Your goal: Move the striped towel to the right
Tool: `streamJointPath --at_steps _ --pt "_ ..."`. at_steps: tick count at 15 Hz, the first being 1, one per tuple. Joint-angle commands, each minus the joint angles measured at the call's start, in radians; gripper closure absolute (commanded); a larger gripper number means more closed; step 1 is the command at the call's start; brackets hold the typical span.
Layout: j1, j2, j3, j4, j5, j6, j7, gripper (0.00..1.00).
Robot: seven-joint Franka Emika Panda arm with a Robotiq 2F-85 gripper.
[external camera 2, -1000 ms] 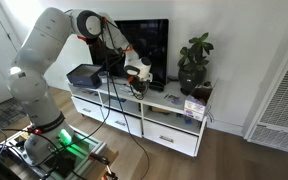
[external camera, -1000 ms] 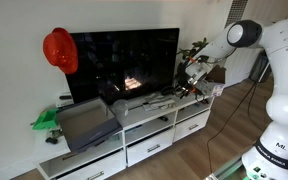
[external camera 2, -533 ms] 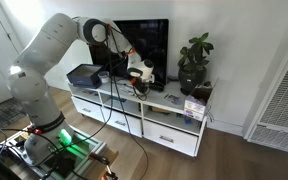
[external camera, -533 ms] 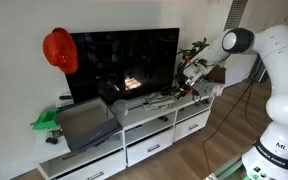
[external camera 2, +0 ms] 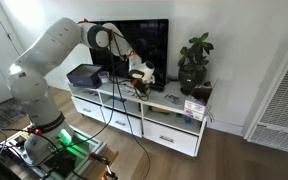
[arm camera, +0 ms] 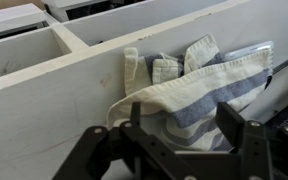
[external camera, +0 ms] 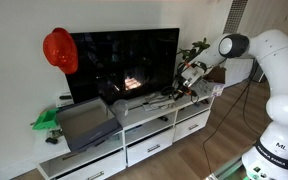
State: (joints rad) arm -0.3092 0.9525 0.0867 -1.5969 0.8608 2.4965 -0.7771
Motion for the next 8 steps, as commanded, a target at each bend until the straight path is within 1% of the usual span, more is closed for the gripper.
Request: streamJointPath --at_steps 1,3,4,5,6,7,8 --pt "-0.009 0.041 0.015 0.059 -0.051 -0.032 0.018 0.38" --pt "-0.009 0.049 0.02 0.07 -0.067 -0.035 0.021 0.42" --pt "-0.008 0.053 0.023 0.075 -0.077 -0.036 0.024 0.51" --pt "-0.009 0.056 0.026 0.081 -0.085 -0.038 0.027 0.5" --pt "-0.01 0.058 0.029 0.083 -0.092 -0.038 0.029 0.54" --pt "-0.011 0.057 0.032 0.084 -0.097 -0.038 0.03 0.65" --pt "-0.011 0.054 0.033 0.081 -0.1 -0.039 0.033 0.65"
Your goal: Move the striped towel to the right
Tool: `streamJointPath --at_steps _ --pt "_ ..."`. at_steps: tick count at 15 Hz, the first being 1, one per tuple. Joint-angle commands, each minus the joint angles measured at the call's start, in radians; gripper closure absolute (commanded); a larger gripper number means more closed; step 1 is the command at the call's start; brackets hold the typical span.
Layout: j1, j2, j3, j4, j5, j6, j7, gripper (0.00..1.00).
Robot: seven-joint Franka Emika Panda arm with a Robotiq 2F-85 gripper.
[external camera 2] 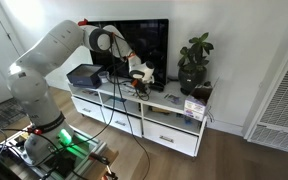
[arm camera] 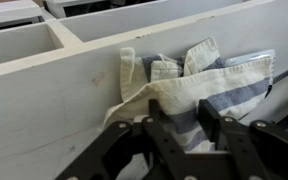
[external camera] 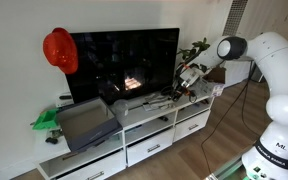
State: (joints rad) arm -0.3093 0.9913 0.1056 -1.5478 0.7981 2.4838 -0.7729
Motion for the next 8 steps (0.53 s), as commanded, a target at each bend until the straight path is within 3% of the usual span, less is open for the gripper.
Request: streamJointPath --at_steps 1,2,3,4,8 --pt "-0.012 0.012 0.017 0.03 -0.039 -0.027 0.03 0.68" --pt "-0.012 0.004 0.018 0.024 -0.041 -0.024 0.034 0.82" --pt "-0.014 -0.003 0.02 0.02 -0.043 -0.024 0.036 0.85" --pt "-0.013 -0.012 0.02 0.012 -0.047 -0.021 0.041 0.85" --pt "-0.009 -0.045 0.015 -0.013 -0.057 -0.028 0.079 0.67"
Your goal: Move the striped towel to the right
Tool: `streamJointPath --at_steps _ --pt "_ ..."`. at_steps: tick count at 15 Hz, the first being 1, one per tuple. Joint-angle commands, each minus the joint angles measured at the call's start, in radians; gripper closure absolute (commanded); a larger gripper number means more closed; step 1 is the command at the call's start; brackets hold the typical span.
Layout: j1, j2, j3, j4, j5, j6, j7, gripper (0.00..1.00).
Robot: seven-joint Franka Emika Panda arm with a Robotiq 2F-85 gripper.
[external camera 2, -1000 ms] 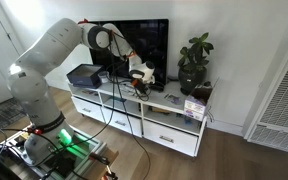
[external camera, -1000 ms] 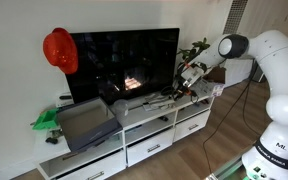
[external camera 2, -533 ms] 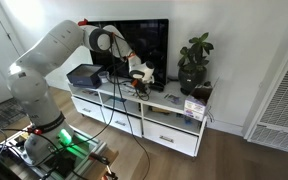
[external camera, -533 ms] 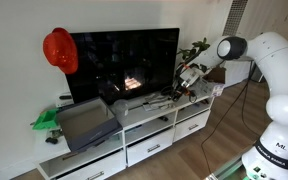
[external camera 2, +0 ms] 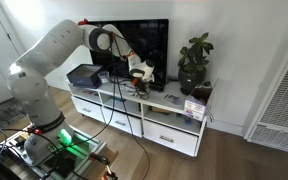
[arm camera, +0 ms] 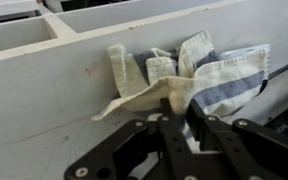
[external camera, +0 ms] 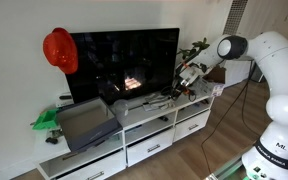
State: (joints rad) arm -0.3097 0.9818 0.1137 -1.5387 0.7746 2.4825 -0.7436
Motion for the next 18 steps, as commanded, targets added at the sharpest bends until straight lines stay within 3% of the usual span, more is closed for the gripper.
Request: streamJointPath --at_steps 1,9,11,12,18 --pt "-0.007 -0.041 0.005 -0.025 -0.038 -0.025 0.064 0.65" --pt "-0.004 -0.039 -0.002 -0.008 -0.097 -0.085 0.173 0.68" --pt "-0.007 -0.034 0.002 -0.004 -0.111 -0.097 0.188 0.78" --pt "-0.009 -0.033 0.005 -0.003 -0.118 -0.097 0.194 0.97" --pt "-0.015 -0.088 0.01 -0.039 -0.135 -0.065 0.216 1.0"
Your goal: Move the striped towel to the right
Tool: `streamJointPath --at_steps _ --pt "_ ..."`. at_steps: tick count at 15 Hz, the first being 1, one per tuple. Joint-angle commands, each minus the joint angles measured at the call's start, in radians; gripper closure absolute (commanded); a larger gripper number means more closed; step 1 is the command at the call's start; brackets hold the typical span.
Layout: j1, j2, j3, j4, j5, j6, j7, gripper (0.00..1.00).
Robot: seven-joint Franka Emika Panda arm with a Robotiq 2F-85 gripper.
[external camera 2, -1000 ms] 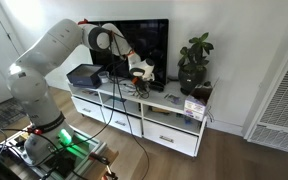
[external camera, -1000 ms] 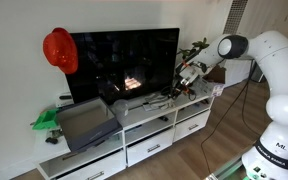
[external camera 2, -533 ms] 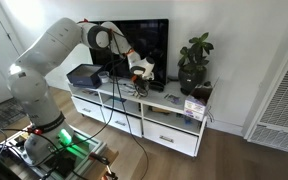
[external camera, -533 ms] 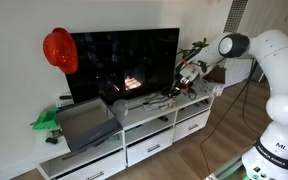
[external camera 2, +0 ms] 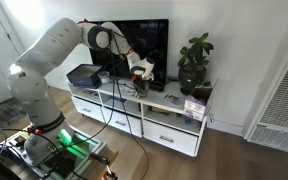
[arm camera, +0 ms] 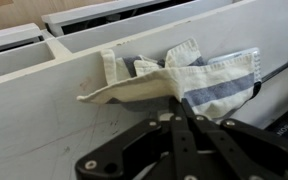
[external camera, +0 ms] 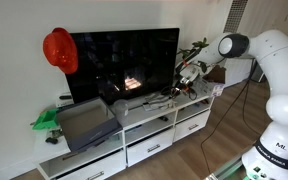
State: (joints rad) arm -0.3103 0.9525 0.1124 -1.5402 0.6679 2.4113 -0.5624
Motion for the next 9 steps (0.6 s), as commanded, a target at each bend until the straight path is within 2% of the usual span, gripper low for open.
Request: streamJointPath --at_steps 1,4,9 --pt "-0.016 -0.081 0.015 -0.049 -0.025 0.017 0.035 1.0" --pt "-0.019 -0.194 0.023 -0.108 -0.007 0.039 0.051 1.0" --pt "0.005 -0.373 0.009 -0.18 -0.003 -0.026 0.158 1.0"
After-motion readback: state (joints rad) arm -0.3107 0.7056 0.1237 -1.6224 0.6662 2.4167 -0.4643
